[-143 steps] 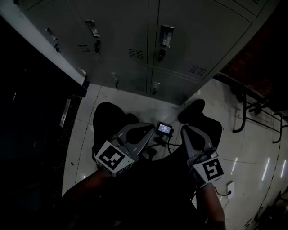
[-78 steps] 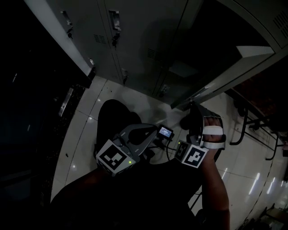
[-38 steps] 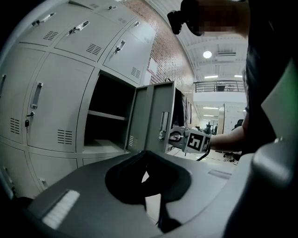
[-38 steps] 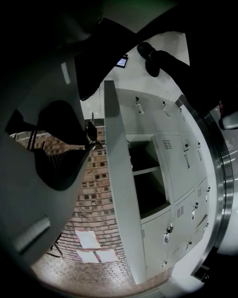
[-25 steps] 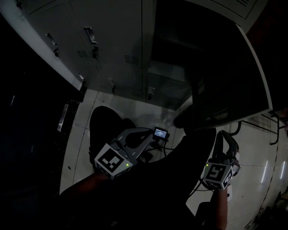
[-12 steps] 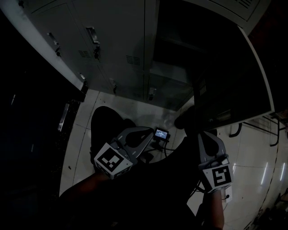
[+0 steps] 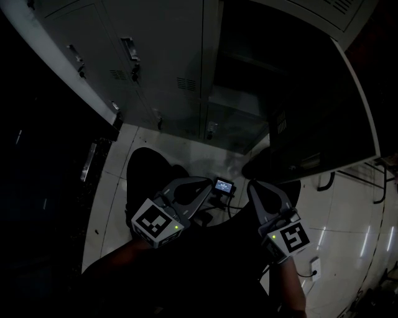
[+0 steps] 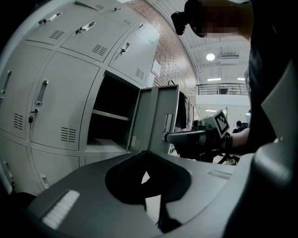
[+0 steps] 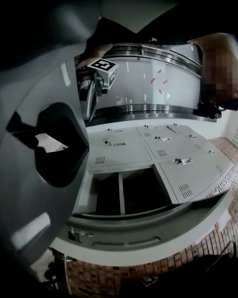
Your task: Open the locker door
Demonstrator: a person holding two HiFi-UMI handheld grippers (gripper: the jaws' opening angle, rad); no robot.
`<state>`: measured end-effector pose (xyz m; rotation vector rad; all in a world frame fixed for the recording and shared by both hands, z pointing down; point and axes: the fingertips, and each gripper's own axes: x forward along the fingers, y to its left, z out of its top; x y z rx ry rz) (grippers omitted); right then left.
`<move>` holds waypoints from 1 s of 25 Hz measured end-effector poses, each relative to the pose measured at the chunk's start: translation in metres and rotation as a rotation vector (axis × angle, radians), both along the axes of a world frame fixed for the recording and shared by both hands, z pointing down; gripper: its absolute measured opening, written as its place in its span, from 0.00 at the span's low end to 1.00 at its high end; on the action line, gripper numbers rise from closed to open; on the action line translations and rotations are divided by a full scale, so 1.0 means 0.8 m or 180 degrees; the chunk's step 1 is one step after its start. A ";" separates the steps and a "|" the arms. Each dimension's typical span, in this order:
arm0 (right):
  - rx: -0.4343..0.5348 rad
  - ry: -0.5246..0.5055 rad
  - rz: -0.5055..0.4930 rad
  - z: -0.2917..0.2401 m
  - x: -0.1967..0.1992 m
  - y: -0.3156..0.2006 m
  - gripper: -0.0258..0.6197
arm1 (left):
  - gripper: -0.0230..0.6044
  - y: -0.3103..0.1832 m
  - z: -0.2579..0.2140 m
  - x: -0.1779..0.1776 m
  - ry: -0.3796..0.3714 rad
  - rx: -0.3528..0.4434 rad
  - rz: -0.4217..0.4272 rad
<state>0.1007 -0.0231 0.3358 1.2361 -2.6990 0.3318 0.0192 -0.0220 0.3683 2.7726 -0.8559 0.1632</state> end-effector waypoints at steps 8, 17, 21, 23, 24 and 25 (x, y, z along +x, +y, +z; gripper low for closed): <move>-0.0034 -0.0062 -0.0002 0.006 -0.001 -0.002 0.04 | 0.06 0.000 -0.005 0.003 0.0027 0.0007 0.0008; -0.0039 -0.0078 -0.0013 0.008 -0.001 -0.002 0.04 | 0.06 0.001 -0.001 0.003 0.0007 0.0001 0.0014; -0.0037 -0.0071 -0.0018 0.008 0.000 -0.002 0.04 | 0.06 0.000 -0.006 0.005 0.0031 0.0026 0.0023; -0.0039 -0.0072 -0.0023 0.009 -0.001 -0.002 0.04 | 0.06 0.000 -0.002 0.004 0.0011 0.0014 0.0026; -0.0041 -0.0073 -0.0024 0.009 -0.001 -0.002 0.04 | 0.06 0.001 -0.001 0.004 0.0008 0.0013 0.0028; -0.0043 -0.0073 -0.0025 0.009 -0.001 -0.002 0.04 | 0.06 0.001 -0.001 0.004 0.0008 0.0014 0.0031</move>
